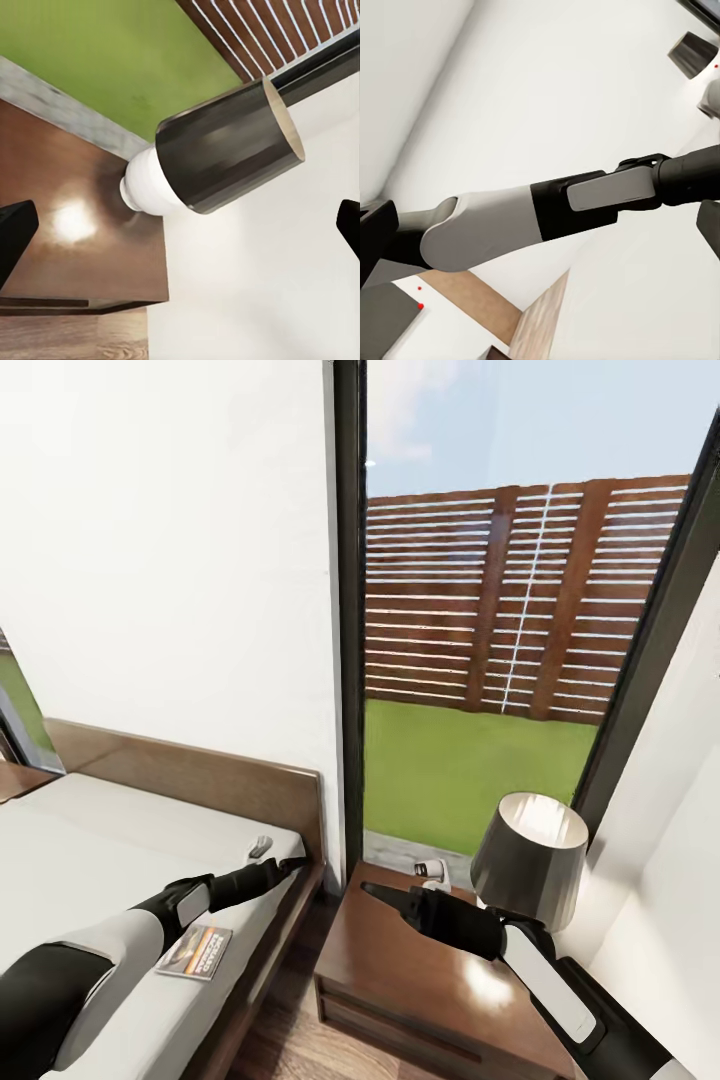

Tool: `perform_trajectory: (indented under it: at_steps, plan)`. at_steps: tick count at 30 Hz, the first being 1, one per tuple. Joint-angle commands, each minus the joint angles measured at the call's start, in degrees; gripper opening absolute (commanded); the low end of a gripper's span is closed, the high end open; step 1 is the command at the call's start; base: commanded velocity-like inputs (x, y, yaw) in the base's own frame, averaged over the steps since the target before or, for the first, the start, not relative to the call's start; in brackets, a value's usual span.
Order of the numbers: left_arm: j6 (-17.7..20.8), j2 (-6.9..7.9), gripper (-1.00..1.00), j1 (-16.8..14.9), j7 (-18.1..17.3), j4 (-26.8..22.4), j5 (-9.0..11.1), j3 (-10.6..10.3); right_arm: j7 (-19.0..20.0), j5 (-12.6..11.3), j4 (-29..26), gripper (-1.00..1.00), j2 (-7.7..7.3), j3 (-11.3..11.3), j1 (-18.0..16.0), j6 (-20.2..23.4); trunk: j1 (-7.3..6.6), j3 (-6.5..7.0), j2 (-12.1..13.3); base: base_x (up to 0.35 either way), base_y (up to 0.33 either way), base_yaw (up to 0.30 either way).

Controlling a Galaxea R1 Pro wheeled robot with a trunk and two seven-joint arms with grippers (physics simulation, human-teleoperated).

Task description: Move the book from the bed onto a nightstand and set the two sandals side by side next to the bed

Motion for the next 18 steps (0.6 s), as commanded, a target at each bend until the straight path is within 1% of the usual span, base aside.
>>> perform_trajectory:
  at_steps: [1,18]
  plan:
    - [0.5,0.03,1.0,0.0,-0.1,0.0,0.6,-0.4,-0.1,-0.6,0.0,1.0,-0.05,0.1,-0.1,0.4,0.03,-0.01,-0.1,0.0,0.0,0.0]
    - [0.5,0.24,1.0,0.0,-0.1,0.0,0.6,-0.4,-0.1,-0.6,0.0,1.0,-0.05,0.1,-0.1,0.4,0.03,1.57,-0.1,0.0,0.0,0.0]
